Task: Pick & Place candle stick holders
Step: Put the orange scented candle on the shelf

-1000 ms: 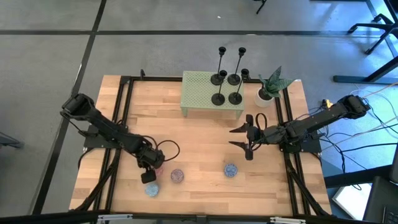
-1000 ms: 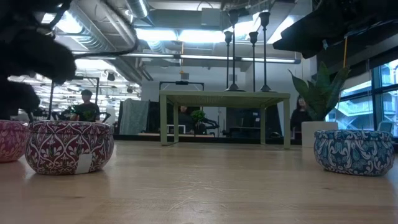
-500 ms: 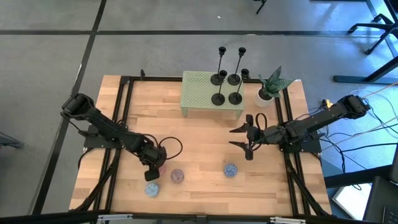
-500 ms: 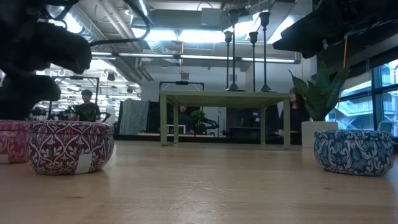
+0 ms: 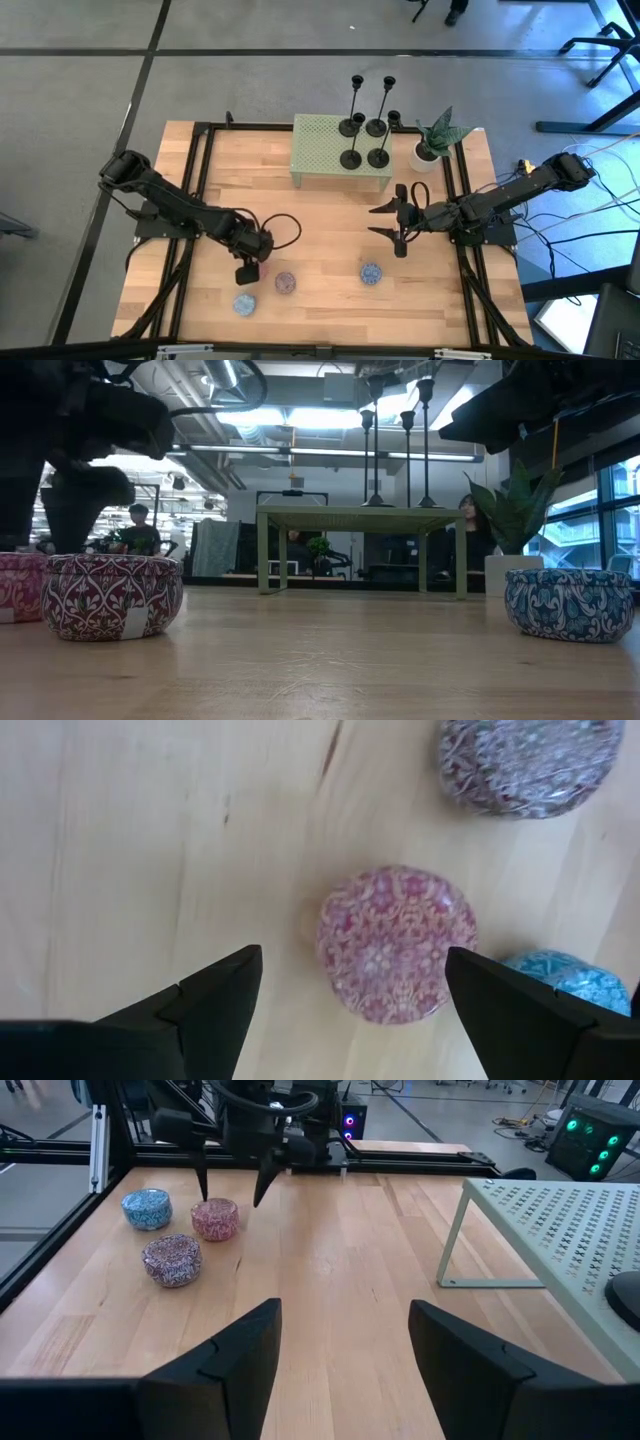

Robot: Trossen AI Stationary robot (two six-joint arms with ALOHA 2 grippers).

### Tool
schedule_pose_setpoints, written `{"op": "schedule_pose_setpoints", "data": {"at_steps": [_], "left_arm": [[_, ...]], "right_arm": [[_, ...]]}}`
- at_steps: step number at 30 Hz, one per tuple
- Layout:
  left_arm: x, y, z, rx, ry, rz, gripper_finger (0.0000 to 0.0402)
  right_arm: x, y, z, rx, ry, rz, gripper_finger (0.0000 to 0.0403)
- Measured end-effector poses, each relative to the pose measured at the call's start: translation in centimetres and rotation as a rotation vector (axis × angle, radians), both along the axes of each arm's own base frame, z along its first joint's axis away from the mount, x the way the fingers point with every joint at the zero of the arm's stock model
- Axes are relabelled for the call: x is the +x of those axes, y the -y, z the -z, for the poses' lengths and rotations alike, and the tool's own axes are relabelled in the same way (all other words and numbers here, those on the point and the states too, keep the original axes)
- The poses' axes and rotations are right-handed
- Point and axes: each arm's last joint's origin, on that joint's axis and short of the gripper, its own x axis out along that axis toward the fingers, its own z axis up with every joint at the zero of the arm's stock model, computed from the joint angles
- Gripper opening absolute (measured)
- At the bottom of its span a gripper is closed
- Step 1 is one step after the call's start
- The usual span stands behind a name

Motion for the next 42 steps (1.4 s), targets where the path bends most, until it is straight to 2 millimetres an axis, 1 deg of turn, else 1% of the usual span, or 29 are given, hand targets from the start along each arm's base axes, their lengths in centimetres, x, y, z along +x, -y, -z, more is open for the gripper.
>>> {"op": "schedule_pose_setpoints", "data": {"at_steps": [8, 14, 18, 25, 31, 42], "left_arm": [[0.2, 0.0, 0.0, 0.005, 0.026, 0.059, 0.0316], [0.5, -0.5, -0.1, 0.011, 0.045, 0.073, 0.0334], [0.7, -0.4, -0.2, 0.001, 0.068, 0.066, 0.0346], [0.7, 0.4, -0.3, -0.016, 0.098, 0.077, 0.0349], [0.5, 0.9, -0.3, 0.007, 0.107, 0.081, 0.0350], [-0.1, 2.2, -0.2, 0.043, 0.121, 0.079, 0.0350]], "right_arm": [[0.0, 0.0, 0.0, 0.000, 0.000, 0.001, 0.0225], [0.0, 0.0, -0.1, 0.002, 0.007, 0.000, 0.0225], [0.0, 0.0, -0.1, 0.002, 0.007, 0.000, 0.0225], [0.0, 0.0, -0.1, 0.002, 0.006, 0.000, 0.0225], [0.0, -0.2, 0.0, 0.018, 0.000, -0.050, 0.0225], [0.0, -0.2, 0.0, 0.018, 0.000, -0.049, 0.0225]]}}
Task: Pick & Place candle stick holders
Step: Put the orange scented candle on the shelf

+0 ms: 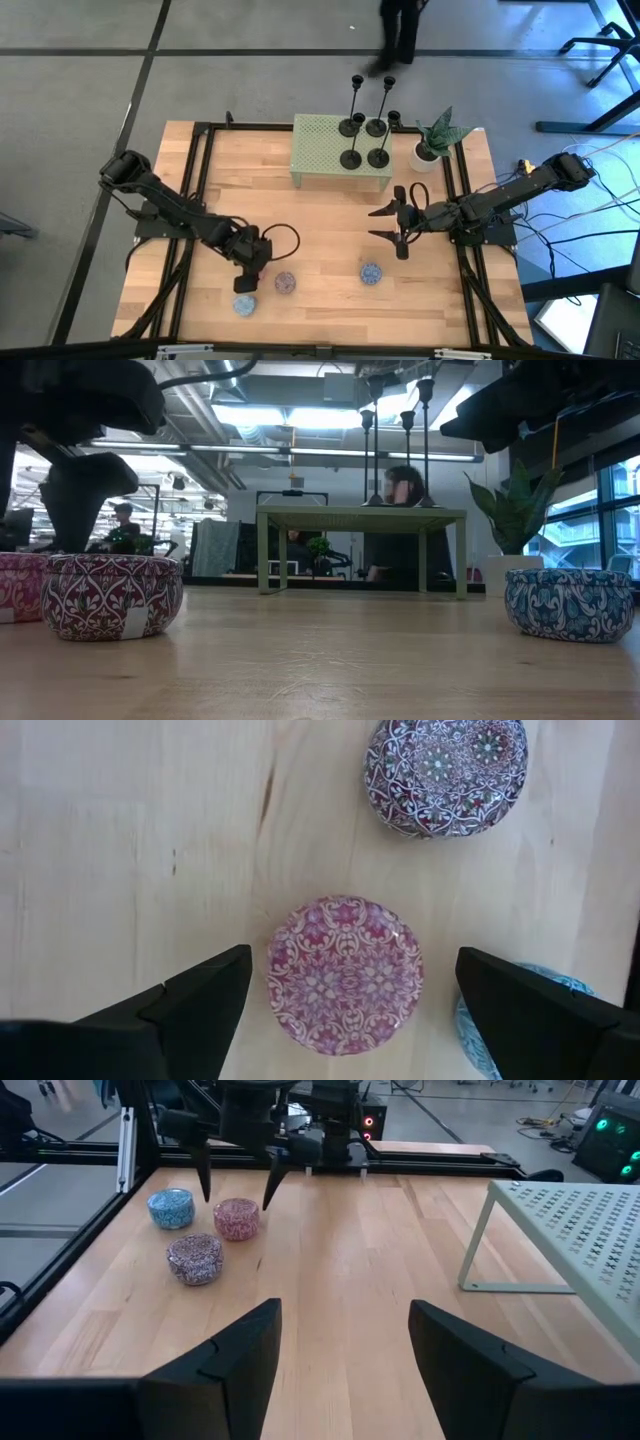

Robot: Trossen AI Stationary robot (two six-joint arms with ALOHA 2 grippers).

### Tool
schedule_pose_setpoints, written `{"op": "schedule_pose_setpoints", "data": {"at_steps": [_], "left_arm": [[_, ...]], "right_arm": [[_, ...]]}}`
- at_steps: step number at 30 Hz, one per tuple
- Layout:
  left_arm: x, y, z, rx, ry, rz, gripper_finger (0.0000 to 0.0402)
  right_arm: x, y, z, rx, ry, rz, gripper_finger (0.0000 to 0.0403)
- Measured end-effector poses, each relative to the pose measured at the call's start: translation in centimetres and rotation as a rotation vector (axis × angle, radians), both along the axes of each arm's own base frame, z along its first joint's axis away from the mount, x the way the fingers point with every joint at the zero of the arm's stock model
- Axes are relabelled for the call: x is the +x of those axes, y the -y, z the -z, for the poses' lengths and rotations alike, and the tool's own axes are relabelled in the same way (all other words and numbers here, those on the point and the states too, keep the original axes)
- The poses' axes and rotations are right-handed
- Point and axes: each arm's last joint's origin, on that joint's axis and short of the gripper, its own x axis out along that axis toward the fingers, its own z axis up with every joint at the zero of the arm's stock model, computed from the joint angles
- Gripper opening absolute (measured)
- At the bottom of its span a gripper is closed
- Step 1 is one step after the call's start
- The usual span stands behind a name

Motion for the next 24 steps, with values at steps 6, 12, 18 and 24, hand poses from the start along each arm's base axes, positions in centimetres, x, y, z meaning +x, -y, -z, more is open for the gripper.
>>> {"op": "schedule_pose_setpoints", "data": {"at_steps": [6, 12, 18, 24], "left_arm": [[0.1, 0.8, 1.2, 0.037, -0.031, 0.019, 0.0350], [0.3, 1.2, 2.5, 0.070, -0.072, 0.044, 0.0350], [0.4, 1.1, 2.9, 0.109, -0.069, 0.081, 0.0349], [0.4, 1.1, 2.9, 0.114, -0.065, 0.087, 0.0309]], "right_arm": [[0.0, 0.0, 0.0, 0.000, 0.000, 0.000, 0.0225], [0.0, 0.0, 0.0, 0.000, 0.000, 0.000, 0.0225], [0.0, 0.0, 0.0, 0.000, 0.000, 0.000, 0.0225], [0.0, 0.0, 0.0, 0.000, 0.000, 0.000, 0.0225]]}}
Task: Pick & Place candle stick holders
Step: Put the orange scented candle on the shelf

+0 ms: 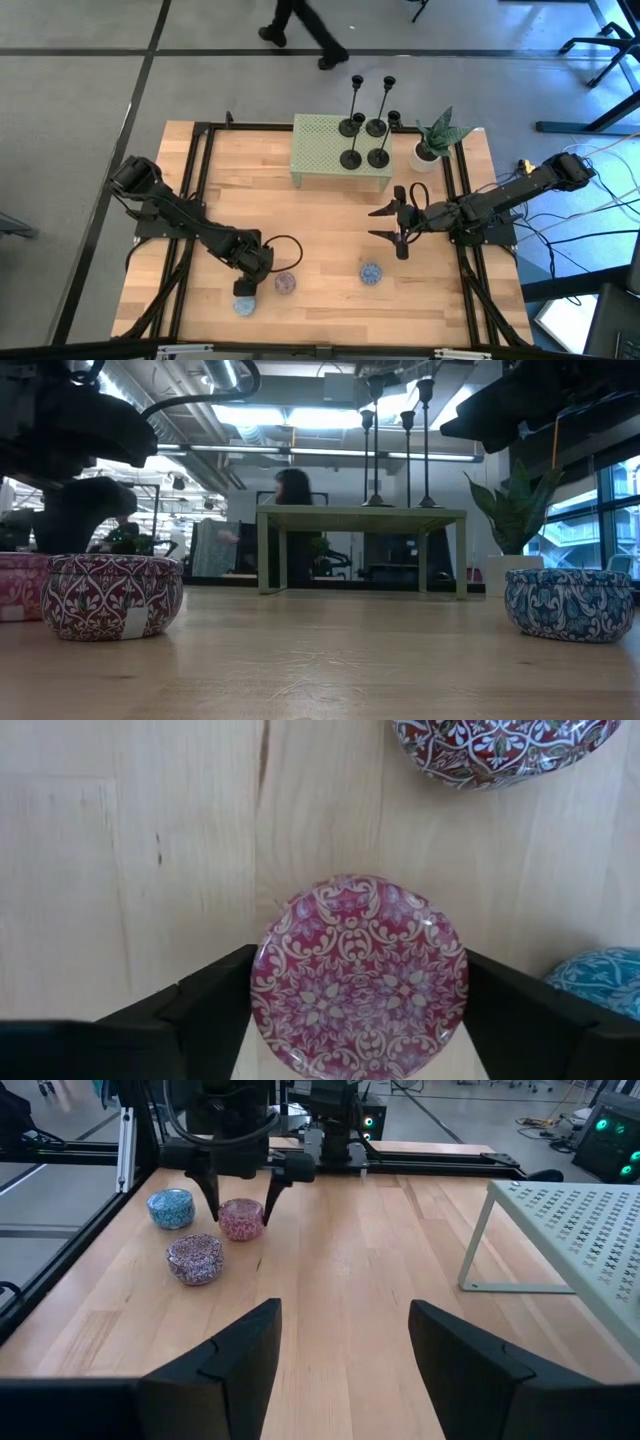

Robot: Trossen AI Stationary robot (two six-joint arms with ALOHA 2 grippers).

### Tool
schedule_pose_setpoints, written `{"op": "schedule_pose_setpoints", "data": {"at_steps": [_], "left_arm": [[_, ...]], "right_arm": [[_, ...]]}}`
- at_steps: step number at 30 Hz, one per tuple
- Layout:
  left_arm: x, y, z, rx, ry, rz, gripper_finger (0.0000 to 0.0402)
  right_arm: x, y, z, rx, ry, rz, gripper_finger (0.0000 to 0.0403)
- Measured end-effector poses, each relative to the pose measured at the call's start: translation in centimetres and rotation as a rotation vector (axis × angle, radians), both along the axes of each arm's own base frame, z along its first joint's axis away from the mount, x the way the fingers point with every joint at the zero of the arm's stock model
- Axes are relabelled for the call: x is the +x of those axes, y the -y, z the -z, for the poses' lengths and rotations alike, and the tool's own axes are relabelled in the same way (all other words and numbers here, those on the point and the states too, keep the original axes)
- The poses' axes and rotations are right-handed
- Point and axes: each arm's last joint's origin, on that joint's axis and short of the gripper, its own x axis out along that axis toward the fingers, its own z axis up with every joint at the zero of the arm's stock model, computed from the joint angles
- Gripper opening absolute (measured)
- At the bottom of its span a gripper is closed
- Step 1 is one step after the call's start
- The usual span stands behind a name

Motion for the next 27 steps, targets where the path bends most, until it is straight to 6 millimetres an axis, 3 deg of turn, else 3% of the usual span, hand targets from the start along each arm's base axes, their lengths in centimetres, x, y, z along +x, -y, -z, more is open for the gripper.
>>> {"op": "schedule_pose_setpoints", "data": {"at_steps": [3, 7, 14, 21, 27], "left_arm": [[0.2, -0.3, -0.1, -0.005, 0.005, -0.020, 0.0288], [0.9, -1.0, -0.8, -0.003, -0.004, -0.041, 0.0288], [3.4, -3.0, -5.9, 0.110, -0.013, 0.055, 0.0288], [6.1, -7.6, -12.8, 0.271, 0.072, 0.052, 0.0295], [7.2, -13.9, -15.7, 0.357, 0.119, -0.004, 0.0297]], "right_arm": [[0.0, 0.0, 0.0, 0.000, 0.000, 0.001, 0.0225], [0.0, 0.0, 0.0, 0.000, 0.000, 0.000, 0.0225], [0.0, 0.0, 0.0, -0.001, 0.000, 0.003, 0.0225], [0.0, 0.0, 0.0, -0.001, 0.000, 0.003, 0.0225], [0.0, 0.0, 0.0, -0.001, 0.000, 0.003, 0.0225]]}}
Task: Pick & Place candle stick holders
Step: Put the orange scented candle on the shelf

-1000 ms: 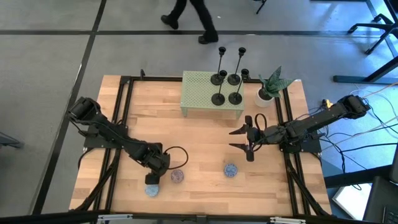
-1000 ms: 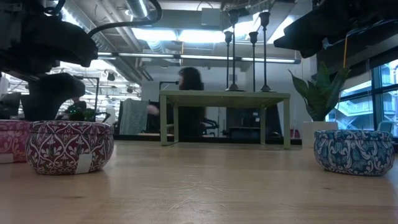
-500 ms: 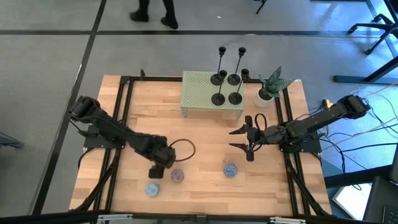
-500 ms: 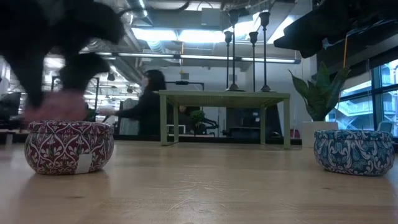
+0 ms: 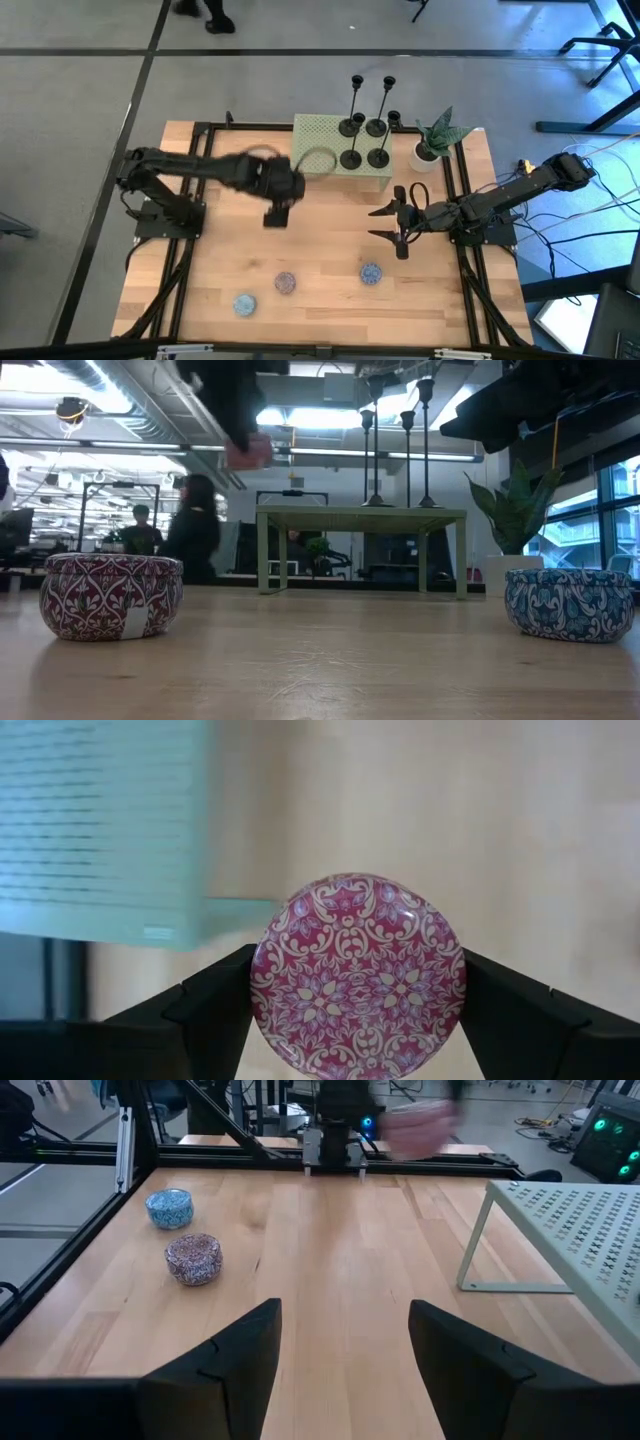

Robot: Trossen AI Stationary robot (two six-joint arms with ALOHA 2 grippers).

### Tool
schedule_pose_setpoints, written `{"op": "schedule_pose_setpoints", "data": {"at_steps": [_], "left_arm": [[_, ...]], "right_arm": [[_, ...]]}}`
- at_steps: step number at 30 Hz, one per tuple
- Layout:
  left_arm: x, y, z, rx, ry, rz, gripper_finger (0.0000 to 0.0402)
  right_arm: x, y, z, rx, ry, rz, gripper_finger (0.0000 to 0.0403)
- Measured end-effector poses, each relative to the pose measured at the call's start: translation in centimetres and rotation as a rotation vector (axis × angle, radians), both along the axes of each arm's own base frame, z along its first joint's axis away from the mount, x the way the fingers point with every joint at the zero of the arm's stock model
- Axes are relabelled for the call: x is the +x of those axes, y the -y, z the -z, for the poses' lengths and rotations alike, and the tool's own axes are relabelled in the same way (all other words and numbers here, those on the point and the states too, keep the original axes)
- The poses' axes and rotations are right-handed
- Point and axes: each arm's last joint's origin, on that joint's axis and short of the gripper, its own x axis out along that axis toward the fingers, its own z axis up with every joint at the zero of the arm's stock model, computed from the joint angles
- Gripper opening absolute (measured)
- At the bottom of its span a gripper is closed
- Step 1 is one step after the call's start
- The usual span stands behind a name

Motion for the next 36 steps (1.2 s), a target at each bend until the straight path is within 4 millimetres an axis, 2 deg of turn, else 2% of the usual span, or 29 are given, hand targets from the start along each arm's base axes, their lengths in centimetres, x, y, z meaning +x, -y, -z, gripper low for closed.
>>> {"op": "schedule_pose_setpoints", "data": {"at_steps": [8, 14, 17, 20, 24, 31, 36], "left_arm": [[0.3, -9.3, -1.0, 0.033, 0.168, -0.104, 0.0298], [1.1, -14.4, -1.4, 0.014, 0.392, -0.136, 0.0298], [1.6, -16.4, -0.4, 0.022, 0.419, -0.155, 0.0299], [2.6, -18.0, 1.0, 0.045, 0.431, -0.144, 0.0299], [3.7, -19.2, 2.6, 0.042, 0.402, -0.138, 0.0299], [5.3, -20.5, 2.5, 0.060, 0.420, -0.137, 0.0299], [5.4, -21.4, 3.1, 0.058, 0.404, -0.153, 0.0299]], "right_arm": [[0.0, 0.0, 0.0, -0.025, -0.001, -0.008, 0.0225], [0.0, 0.0, 0.0, -0.025, 0.000, -0.008, 0.0225], [0.0, 0.0, 0.0, -0.025, 0.002, -0.008, 0.0225], [0.0, 0.0, 0.0, -0.027, 0.001, -0.008, 0.0225], [0.2, 0.0, 0.2, -0.033, -0.010, -0.005, 0.0225], [0.5, -0.2, 1.0, -0.043, -0.049, -0.007, 0.0225], [0.8, -0.3, 1.3, -0.042, -0.055, -0.006, 0.0225]]}}
